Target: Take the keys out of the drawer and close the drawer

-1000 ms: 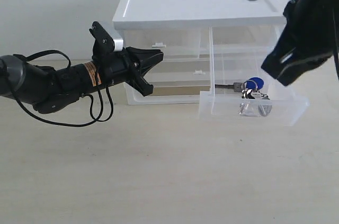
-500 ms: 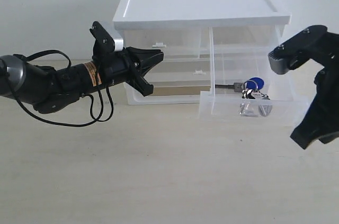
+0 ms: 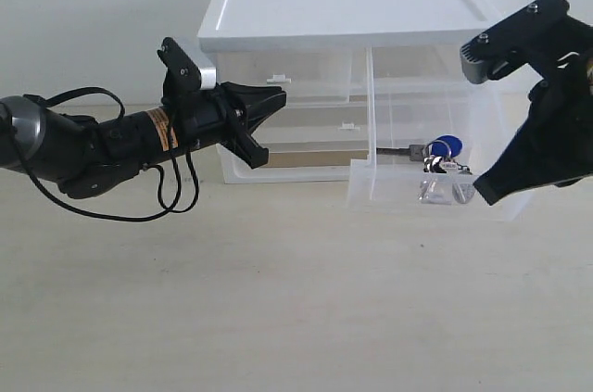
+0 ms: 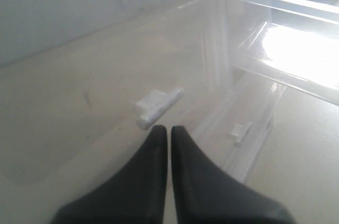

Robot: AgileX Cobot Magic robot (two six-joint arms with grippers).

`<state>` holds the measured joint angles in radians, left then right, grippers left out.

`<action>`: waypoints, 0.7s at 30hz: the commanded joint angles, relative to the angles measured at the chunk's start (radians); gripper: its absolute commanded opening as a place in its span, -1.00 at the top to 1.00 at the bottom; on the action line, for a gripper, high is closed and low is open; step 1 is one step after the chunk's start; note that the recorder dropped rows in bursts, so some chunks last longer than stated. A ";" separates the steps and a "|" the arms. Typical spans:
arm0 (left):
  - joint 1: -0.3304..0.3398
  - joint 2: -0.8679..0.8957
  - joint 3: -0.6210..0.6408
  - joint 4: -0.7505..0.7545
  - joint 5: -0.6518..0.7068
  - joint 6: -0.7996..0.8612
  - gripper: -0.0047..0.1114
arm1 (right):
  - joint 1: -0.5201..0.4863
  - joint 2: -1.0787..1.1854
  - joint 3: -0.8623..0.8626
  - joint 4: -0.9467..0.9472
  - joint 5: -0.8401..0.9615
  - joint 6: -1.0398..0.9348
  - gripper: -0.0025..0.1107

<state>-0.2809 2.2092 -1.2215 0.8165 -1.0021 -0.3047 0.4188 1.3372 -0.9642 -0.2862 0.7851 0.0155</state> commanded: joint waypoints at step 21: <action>0.002 0.001 -0.036 -0.147 0.142 0.007 0.84 | 0.000 0.300 -0.284 0.068 -0.055 0.047 0.06</action>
<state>-0.2809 2.2092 -1.2215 0.8165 -1.0001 -0.3047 0.4188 1.5990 -1.2183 -0.2203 0.7307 0.0517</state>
